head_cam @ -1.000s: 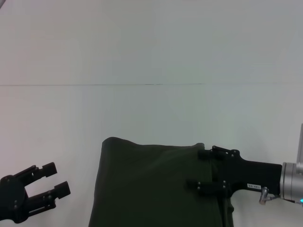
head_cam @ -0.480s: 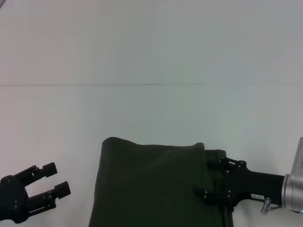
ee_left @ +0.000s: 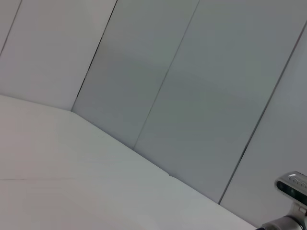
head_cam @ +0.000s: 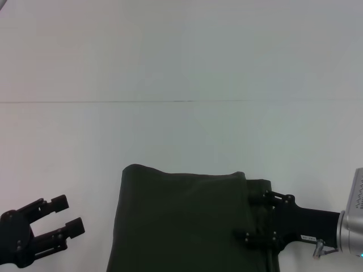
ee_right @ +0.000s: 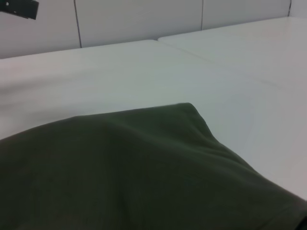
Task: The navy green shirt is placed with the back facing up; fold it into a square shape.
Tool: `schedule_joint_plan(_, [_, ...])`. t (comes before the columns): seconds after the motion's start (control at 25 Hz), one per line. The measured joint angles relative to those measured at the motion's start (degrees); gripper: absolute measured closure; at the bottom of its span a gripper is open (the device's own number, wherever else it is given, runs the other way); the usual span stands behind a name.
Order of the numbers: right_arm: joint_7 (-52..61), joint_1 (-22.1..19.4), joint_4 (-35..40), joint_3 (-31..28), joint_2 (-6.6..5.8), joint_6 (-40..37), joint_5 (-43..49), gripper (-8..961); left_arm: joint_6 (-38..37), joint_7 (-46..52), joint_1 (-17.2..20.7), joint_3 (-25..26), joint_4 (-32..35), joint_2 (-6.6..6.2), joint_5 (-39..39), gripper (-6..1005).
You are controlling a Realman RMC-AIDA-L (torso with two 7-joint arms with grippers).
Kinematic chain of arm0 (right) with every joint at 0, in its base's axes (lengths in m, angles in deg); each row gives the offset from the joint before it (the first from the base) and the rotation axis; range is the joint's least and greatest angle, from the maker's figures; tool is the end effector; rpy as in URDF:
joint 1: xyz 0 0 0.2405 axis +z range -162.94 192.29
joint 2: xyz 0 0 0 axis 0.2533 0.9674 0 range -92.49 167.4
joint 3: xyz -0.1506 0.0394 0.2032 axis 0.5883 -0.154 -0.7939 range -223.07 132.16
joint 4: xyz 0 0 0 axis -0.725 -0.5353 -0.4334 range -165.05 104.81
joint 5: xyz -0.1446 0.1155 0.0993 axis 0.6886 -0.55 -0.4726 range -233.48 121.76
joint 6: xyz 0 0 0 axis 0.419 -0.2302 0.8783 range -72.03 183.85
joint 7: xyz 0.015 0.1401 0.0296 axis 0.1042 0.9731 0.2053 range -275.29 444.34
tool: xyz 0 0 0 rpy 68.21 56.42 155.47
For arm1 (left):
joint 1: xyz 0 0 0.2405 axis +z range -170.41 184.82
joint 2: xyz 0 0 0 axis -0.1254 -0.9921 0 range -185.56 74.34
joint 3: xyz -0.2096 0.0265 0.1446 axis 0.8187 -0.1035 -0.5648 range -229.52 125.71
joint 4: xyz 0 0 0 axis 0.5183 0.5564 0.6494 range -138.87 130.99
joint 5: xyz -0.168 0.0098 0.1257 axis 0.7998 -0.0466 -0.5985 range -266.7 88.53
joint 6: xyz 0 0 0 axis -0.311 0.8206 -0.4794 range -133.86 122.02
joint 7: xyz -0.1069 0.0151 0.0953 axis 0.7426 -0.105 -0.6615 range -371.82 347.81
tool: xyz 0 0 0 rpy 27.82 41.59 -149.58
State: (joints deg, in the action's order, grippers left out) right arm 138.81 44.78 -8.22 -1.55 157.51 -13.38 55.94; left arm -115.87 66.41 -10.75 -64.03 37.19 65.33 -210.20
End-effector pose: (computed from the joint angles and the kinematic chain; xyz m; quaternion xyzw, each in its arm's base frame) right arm 0.3024 0.3202 -0.0617 -0.9551 0.1496 0.1504 0.2068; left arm -0.3205 0.2347 0.0465 -0.8610 -0.3079 -0.3642 0.1768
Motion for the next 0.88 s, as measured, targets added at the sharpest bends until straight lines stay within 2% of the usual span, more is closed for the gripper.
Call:
schedule_joint_plan(0.4, [-5.76,-3.07,2.7,-0.52,-0.06,-10.87,-1.62,36,-0.03,0.0,-0.18,0.0,0.0,-0.1,0.0,150])
schedule_joint_plan(0.88, [-10.43,-5.8,-0.61,1.34,-0.05,-10.4,-1.06,37,0.39,-0.01,-0.18,0.0,-0.73,-0.02,0.0,150])
